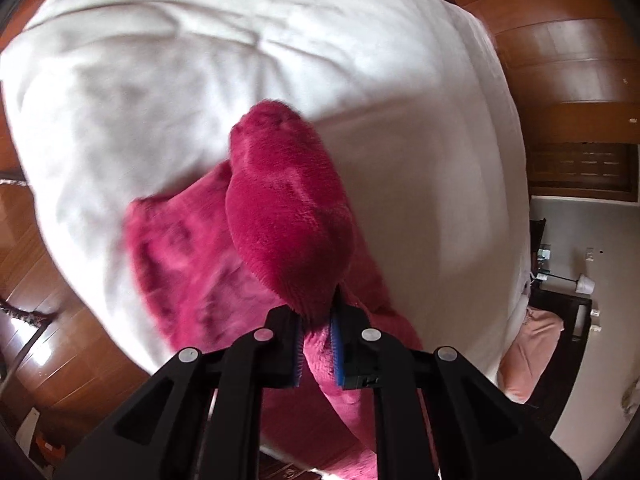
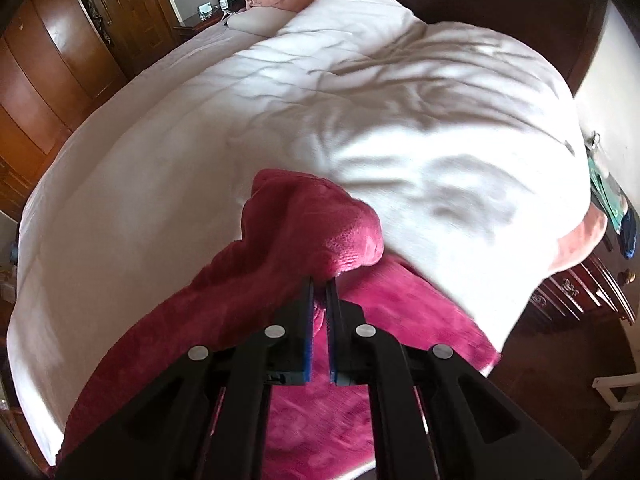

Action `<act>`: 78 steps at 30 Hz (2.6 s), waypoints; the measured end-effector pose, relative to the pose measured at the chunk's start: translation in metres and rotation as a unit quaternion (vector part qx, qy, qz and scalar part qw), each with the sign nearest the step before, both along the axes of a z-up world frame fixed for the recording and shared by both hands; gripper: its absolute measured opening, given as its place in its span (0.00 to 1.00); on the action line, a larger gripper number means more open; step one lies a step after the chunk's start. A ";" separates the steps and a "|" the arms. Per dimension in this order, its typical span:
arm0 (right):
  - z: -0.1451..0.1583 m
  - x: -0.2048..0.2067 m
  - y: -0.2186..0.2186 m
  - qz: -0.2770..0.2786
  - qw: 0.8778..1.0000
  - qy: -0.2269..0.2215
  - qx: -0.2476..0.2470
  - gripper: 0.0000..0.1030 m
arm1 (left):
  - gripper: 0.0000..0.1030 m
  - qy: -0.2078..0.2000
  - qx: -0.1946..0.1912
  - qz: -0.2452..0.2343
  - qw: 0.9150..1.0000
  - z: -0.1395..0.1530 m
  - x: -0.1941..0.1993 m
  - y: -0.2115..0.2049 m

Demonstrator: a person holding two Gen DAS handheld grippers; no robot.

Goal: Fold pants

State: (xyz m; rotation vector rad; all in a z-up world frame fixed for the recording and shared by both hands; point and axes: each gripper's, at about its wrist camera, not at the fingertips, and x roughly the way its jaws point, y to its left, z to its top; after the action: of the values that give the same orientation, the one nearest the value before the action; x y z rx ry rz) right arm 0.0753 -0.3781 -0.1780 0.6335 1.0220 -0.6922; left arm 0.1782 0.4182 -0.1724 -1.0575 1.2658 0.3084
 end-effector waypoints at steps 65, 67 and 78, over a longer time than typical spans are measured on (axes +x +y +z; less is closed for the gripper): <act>-0.059 0.087 0.210 0.345 0.937 -0.024 0.037 0.29 | 0.47 0.066 0.181 -0.160 0.968 -0.084 -0.044 -0.012; -0.064 0.115 0.256 0.398 0.916 -0.027 0.054 0.34 | 0.47 0.059 0.185 -0.159 0.968 -0.079 -0.039 -0.008; -0.095 0.213 0.439 0.548 0.831 -0.005 0.095 0.45 | 0.51 0.003 0.175 -0.180 0.968 -0.069 0.024 -0.011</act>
State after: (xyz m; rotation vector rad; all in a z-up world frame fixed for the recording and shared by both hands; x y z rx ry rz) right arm 0.2880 0.0613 -0.2730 0.1263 1.2442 0.4363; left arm 0.2022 0.4075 -0.2412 -0.5138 1.3234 0.2443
